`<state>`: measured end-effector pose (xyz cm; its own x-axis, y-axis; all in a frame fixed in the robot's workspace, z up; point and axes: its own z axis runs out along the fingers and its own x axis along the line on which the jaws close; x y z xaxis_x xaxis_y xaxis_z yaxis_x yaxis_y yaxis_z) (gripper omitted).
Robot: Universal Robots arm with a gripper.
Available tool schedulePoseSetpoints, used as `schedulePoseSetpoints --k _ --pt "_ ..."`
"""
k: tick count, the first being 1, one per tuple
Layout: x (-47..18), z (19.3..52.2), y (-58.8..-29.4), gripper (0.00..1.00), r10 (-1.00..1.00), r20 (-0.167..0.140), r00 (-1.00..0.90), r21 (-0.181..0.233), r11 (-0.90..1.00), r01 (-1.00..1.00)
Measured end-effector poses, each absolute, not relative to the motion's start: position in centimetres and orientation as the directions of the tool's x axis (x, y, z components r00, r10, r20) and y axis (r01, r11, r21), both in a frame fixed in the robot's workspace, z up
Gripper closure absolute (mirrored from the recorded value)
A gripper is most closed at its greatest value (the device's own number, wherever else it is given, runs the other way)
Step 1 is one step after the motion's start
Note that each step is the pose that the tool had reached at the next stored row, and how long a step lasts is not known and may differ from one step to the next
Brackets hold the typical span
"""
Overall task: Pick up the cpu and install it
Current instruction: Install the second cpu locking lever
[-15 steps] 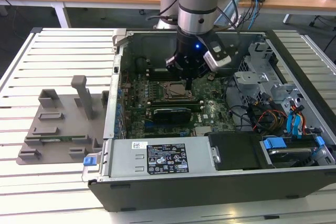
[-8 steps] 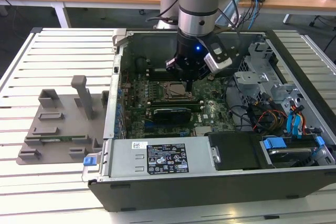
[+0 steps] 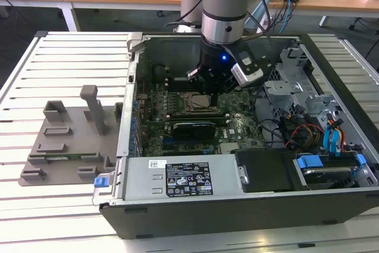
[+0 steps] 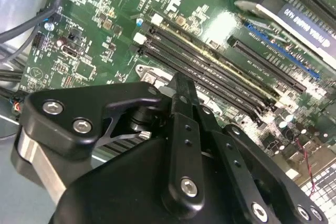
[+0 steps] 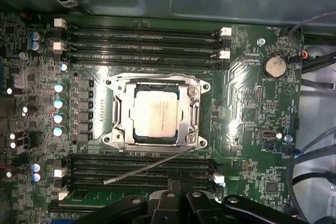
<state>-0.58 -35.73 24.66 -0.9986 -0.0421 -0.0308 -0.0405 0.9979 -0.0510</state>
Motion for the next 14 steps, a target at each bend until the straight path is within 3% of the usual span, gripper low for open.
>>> schedulePoseSetpoints --k 6,10,14 --pt "-0.6 24.6 -37.3 0.89 -0.042 -0.031 -0.999 -0.044 0.998 -0.041" --pt "-1.5 24.6 -37.3 0.89 -0.038 -0.036 -0.999 0.072 0.997 -0.041" --pt "-2.2 24.3 -38.3 0.89 -0.037 -0.037 -0.999 0.105 0.994 -0.040"
